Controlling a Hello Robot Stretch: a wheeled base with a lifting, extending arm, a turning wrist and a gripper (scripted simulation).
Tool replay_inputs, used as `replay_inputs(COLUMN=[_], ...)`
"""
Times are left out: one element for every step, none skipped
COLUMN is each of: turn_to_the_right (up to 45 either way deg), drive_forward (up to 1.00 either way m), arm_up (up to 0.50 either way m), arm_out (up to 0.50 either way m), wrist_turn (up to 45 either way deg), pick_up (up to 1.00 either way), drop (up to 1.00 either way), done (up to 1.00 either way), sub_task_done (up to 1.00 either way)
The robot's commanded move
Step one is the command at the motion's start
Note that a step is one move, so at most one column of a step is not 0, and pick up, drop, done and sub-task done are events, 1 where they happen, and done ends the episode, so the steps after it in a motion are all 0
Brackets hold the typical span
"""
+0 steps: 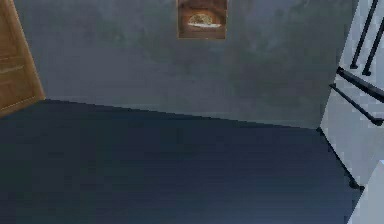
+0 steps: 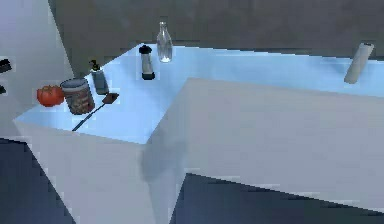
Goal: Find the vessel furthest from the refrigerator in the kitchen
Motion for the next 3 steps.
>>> replay_inputs(turn_to_the_right=[12.0,0.0,3.0], drive_forward=[0.00,1.00,0.00], arm_up=[0.00,0.00,0.00], arm_out=[0.00,0.00,0.00], wrist_turn=[0.0,0.0,0.0], pick_up=[0.00,0.00,0.00], drop=[0.00,0.00,0.00], done=[0.00,0.00,0.00], sub_task_done=[0.00,0.00,0.00])
